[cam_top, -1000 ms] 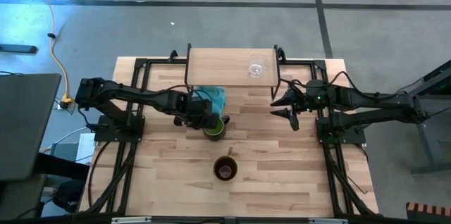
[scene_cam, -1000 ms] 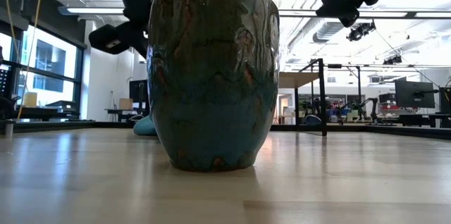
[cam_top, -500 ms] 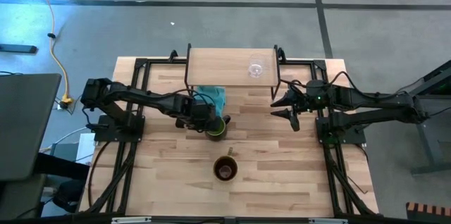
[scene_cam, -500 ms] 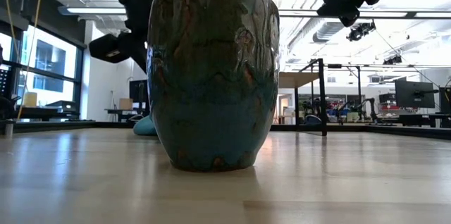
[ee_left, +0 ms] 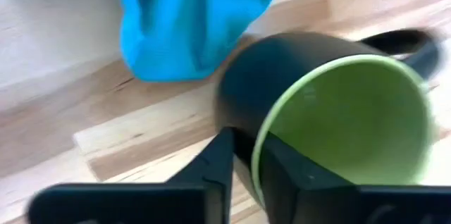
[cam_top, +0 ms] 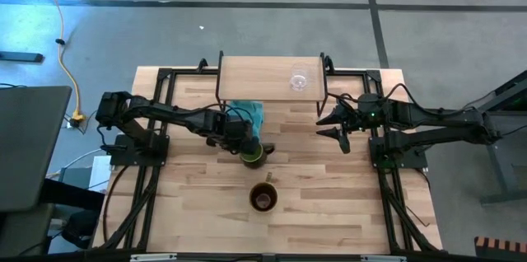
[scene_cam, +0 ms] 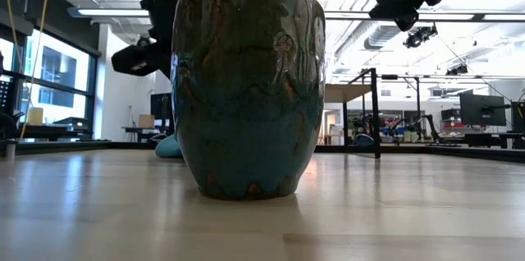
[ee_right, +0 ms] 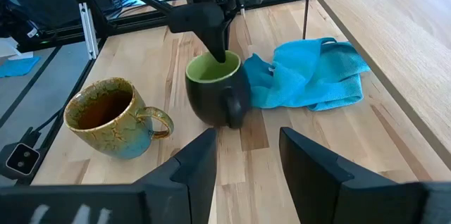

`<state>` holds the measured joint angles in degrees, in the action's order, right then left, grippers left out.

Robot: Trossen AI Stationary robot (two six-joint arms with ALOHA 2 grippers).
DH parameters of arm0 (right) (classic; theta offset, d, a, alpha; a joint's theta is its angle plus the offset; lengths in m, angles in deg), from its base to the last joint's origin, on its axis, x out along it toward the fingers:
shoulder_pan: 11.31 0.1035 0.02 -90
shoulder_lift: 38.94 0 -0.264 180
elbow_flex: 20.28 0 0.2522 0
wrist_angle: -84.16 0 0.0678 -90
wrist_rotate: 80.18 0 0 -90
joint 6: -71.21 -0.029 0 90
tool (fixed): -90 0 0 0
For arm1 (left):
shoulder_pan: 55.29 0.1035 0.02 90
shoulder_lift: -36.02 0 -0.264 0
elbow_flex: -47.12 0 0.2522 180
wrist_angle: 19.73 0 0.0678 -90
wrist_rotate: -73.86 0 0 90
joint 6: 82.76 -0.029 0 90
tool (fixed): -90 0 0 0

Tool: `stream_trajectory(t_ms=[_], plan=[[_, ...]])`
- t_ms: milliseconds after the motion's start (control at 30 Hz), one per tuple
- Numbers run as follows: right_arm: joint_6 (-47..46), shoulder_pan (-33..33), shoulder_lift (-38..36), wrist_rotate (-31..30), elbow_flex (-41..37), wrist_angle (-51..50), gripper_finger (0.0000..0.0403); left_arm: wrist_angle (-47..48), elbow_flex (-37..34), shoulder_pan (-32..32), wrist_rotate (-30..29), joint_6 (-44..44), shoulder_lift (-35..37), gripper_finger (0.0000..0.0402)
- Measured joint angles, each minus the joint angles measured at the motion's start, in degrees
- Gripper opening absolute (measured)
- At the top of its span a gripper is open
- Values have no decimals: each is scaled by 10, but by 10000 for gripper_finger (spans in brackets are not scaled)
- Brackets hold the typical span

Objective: Stack small to large cups/mugs on shelf
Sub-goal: Put the black mug on the shelf

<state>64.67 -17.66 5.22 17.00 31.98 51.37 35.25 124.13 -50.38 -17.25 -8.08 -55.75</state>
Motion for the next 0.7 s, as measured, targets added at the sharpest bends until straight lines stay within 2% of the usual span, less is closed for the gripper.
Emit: stream_trajectory(t_ms=[100,300,467,700], plan=[[0,0,0,0,0,0,144,0,-1,-1,0,-25,-1,10],[0,0,0,0,0,0,144,14,-1,0,-8,-49,0,27],[0,0,0,0,0,0,144,9,0,0,-11,-81,0,7],[-6,0,0,-1,0,0,144,10,0,0,-9,-119,0,5]])
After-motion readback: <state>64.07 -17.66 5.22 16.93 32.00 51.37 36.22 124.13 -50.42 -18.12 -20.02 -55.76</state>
